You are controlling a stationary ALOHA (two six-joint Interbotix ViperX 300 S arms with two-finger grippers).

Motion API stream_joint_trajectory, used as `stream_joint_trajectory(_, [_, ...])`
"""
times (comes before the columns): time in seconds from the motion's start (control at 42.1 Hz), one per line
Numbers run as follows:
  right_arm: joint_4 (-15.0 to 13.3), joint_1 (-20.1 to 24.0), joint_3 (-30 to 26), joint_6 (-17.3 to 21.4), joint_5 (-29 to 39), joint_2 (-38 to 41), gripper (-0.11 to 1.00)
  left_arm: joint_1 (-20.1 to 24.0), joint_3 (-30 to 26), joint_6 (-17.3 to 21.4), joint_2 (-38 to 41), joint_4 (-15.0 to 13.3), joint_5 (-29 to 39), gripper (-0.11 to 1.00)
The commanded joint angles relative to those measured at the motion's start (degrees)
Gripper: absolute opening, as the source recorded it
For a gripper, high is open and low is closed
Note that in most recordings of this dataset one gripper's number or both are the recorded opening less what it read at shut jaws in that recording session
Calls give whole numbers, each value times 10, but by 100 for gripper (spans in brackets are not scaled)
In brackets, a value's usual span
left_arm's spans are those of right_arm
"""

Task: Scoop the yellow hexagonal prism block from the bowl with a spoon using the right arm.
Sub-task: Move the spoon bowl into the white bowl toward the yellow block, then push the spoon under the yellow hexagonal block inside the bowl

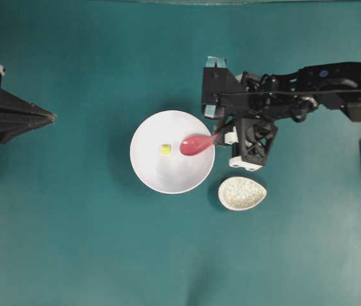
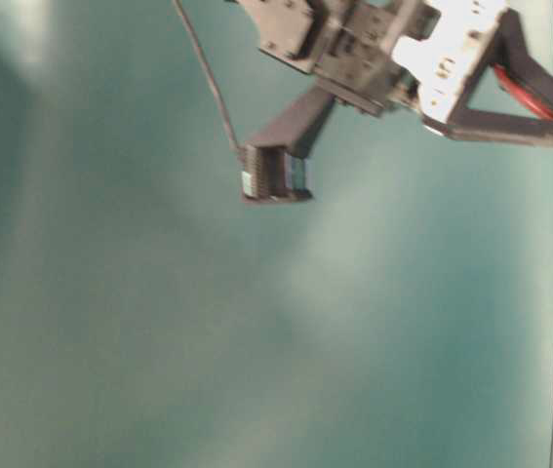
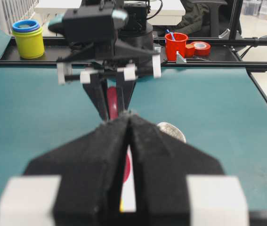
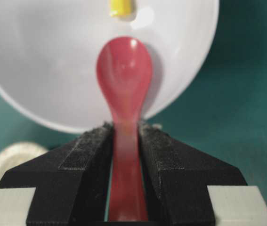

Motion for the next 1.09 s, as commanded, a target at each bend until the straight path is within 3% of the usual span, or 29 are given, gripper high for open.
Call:
stream_joint_trajectory(0.0, [1, 0, -14, 1, 16, -34, 25, 0, -14, 0, 3, 2, -3, 1])
stream_joint_trajectory(0.546, [1, 13, -28, 25, -44, -41, 25, 0, -14, 0, 3, 2, -3, 1])
stream_joint_trajectory(1.068, [1, 18, -79, 25, 33, 38, 25, 0, -14, 0, 3, 2, -4, 1])
